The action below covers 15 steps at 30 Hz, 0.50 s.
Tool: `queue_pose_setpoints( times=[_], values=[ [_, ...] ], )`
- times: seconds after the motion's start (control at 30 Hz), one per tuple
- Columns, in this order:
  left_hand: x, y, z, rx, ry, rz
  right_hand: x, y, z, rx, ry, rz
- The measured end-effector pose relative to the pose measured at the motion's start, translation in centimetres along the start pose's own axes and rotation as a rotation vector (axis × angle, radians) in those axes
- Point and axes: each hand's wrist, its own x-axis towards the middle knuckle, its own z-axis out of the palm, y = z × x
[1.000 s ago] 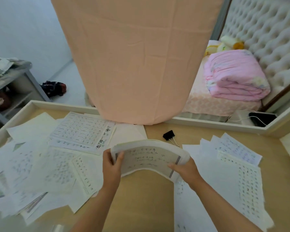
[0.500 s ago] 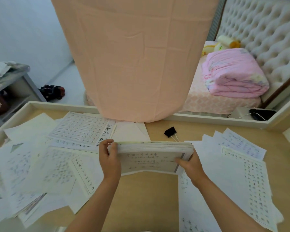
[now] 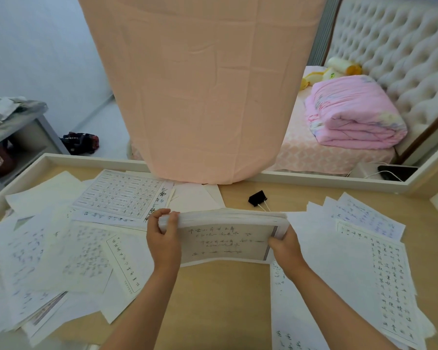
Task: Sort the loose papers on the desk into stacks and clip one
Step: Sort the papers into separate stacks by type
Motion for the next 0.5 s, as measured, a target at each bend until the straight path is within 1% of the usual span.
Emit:
queue_pose_setpoints(
  times=[0.1,0.23,0.3,0.4,0.43,0.5],
  values=[
    [0.5,0.1,-0.2,-0.029,-0.008,0.011,0.2,-0.1,0.1,0.012,0.045,0.011],
    [0.7,-0.2,-0.1,0.021,0.021,-0.019,0.2,0.2,0.4,-0.016,0.015,0.022],
    [0.7,0.0,0.0,-0.039,0.028,-0.024,0.3,0.0,0.6,-0.004,0.040,0.021],
    [1.1,-0.1,-0.3,-0.057,-0.027,0.003,0.4,0.2,0.7,-0.016,0.016,0.019],
    [1.3,-0.3,-0.4,-0.093,-0.047,-0.015,0.5,0.3,0.8,-0.025,0.013,0.023],
    [1.4,-0.4,-0.5,-0.209,-0.058,-0.114,0.6,0.6,0.8,-0.019,0.035,0.027]
  ],
)
